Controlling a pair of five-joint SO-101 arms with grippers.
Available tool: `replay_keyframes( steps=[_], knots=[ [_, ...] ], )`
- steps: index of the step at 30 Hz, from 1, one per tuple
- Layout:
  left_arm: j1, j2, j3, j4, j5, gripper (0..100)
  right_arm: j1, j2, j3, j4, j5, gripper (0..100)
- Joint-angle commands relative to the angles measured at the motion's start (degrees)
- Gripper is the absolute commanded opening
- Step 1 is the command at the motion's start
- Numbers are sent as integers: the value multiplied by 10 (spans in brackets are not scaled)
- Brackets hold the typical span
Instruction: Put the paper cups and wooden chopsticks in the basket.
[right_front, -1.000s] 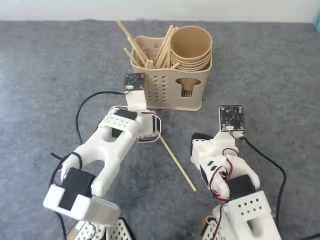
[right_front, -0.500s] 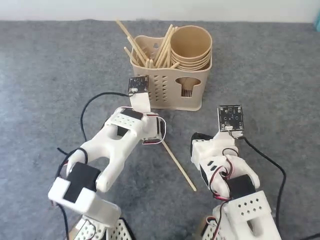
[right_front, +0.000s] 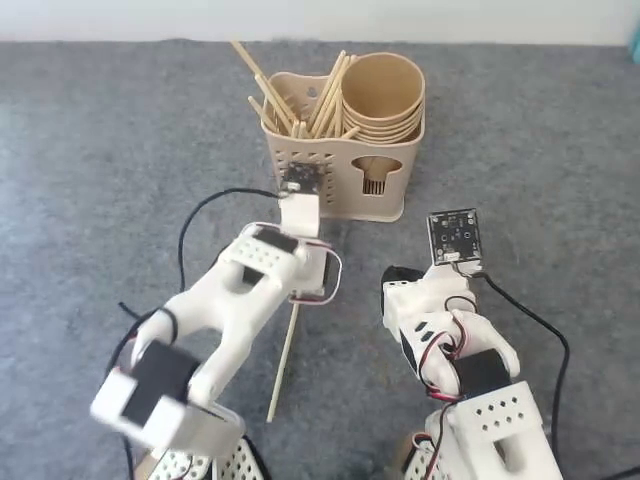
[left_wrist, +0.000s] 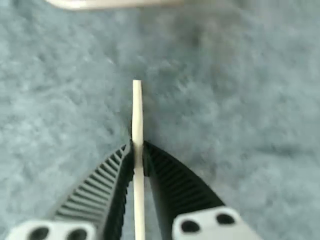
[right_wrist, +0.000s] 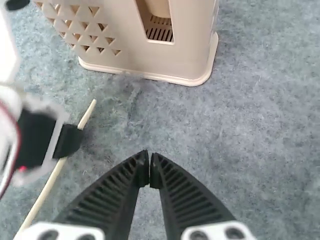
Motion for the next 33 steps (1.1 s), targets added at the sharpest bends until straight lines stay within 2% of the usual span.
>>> replay_keyframes(
  steps=[1,9,14,19,22,25,33],
  knots=[
    [18,-125,43,5,-26,12,6,-12,-4,4,11,13],
    [22,-426,160,6,-98,12,7,-12,-4,4,11,12],
    [15,-623,191,33,-99,12,7,-12,3,3,11,12],
    [-39,-796,178,31,-98,12,7,-12,6,0,11,12],
    [-64,-846,162,2,-99,12,7,-12,6,0,11,12],
    [-84,-851,146,-74,-99,12,7,-12,7,0,11,12],
    [-98,-849,145,-425,-98,12,7,-11,14,-3,11,12]
  ],
)
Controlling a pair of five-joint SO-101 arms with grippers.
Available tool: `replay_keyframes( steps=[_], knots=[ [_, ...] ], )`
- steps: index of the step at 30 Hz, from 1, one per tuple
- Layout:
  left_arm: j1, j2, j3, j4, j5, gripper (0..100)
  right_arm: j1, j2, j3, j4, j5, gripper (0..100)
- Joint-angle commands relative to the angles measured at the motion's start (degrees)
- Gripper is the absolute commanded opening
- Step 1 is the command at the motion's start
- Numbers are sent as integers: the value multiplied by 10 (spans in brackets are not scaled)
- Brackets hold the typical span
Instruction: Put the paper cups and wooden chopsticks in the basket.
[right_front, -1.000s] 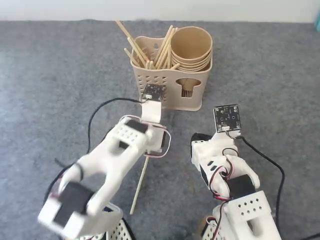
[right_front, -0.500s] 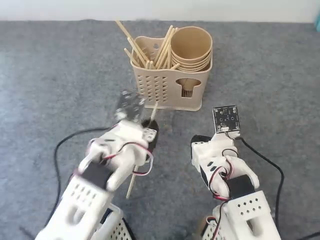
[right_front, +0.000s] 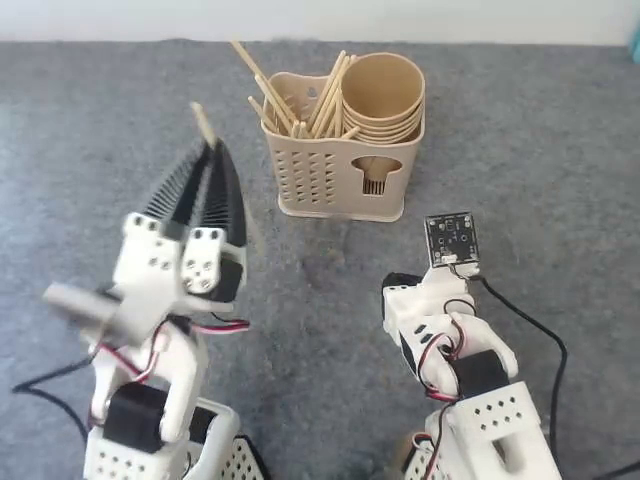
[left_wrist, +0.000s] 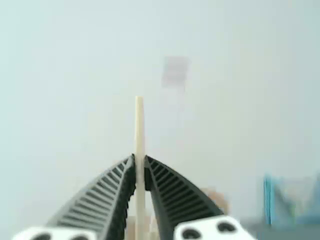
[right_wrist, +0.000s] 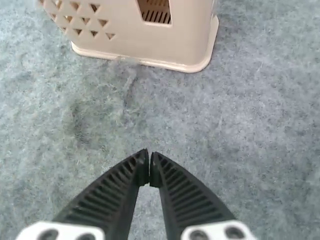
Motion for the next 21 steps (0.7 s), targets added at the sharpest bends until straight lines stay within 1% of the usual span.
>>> replay_keyframes(
  steps=[1,4,5,7,15,21],
  knots=[
    [-2,-7,-29,-177,-5,12,6,-11,-6,-3,8,12],
    [-1,28,-37,-282,-7,12,6,-12,-6,-3,8,12],
    [-1,52,-47,-308,-8,12,6,-12,-6,-3,8,12],
    [-2,111,-76,-334,-8,12,6,-12,-6,-3,8,12],
    [-3,367,-250,-342,-9,12,6,-12,-6,-3,8,12],
    [-4,541,-346,-343,-9,12,6,-12,-6,-3,9,12]
  ],
)
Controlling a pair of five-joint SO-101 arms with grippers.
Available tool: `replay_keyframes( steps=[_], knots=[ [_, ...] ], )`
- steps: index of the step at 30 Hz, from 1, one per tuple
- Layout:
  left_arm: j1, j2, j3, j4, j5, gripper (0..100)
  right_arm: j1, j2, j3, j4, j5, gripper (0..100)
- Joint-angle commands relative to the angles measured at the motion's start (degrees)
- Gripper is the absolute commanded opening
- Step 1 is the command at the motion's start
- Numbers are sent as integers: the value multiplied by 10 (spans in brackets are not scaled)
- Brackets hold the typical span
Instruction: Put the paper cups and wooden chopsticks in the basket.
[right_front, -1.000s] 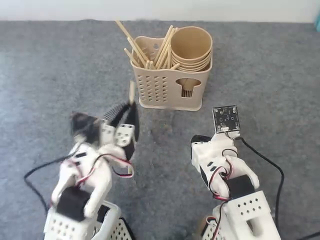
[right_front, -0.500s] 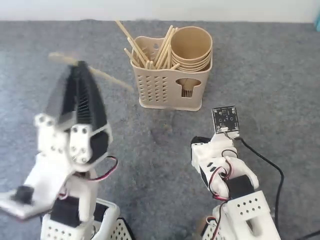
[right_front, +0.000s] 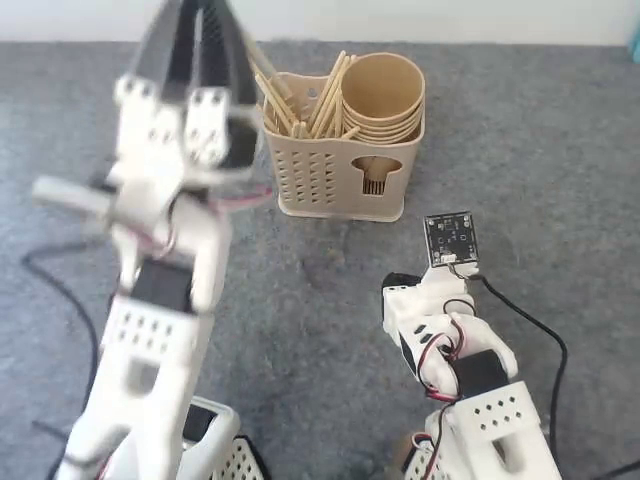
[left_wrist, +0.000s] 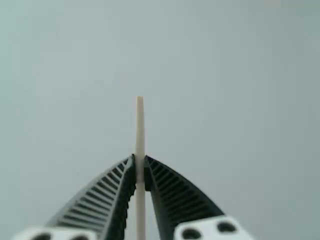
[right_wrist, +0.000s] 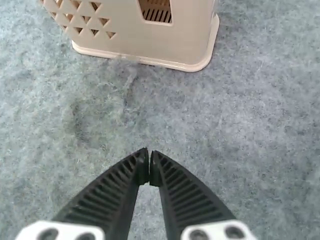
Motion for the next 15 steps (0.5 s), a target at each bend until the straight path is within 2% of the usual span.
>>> replay_keyframes(
  steps=[1,4,9,13,15],
  knots=[
    [-6,100,-71,-12,-9,12,7,-12,-6,-3,9,12],
    [-7,179,-95,-45,-9,13,7,-12,-6,-3,9,12],
    [-7,290,-97,-166,-10,13,7,-12,-6,-3,10,12],
    [-8,328,-97,-182,-10,17,7,-12,-6,-3,40,12],
    [-9,328,-95,-180,-10,55,7,-12,-5,-3,55,12]
  ],
)
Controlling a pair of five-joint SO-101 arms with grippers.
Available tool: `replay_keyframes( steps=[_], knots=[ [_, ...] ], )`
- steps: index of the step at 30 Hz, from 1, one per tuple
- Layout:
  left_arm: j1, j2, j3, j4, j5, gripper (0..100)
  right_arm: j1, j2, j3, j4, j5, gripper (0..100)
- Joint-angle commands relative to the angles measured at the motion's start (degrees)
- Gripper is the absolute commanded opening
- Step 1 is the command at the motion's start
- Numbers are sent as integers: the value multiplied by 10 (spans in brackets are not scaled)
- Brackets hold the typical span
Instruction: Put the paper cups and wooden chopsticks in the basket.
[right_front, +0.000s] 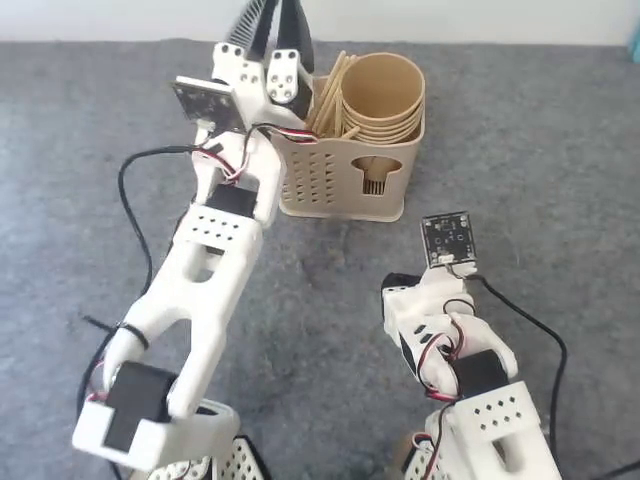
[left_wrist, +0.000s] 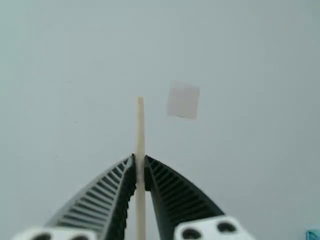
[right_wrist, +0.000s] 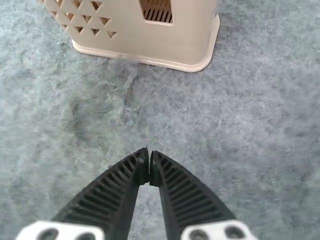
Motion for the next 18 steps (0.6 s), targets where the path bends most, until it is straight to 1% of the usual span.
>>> replay_keyframes(
  steps=[1,4,6,11,15,18],
  knots=[
    [-11,-6,-32,-12,-7,85,7,-12,-5,-3,37,12],
    [-19,-33,-35,54,-7,171,7,-12,-5,-3,38,12],
    [-28,-62,-32,101,-7,199,7,-12,-5,-3,38,12],
    [-34,-156,-31,198,-6,179,7,-12,-6,-3,37,12],
    [-34,-242,-23,317,-6,146,53,-13,-14,1,36,12],
    [-35,-317,10,374,-6,121,86,-39,-18,28,36,12]
  ],
)
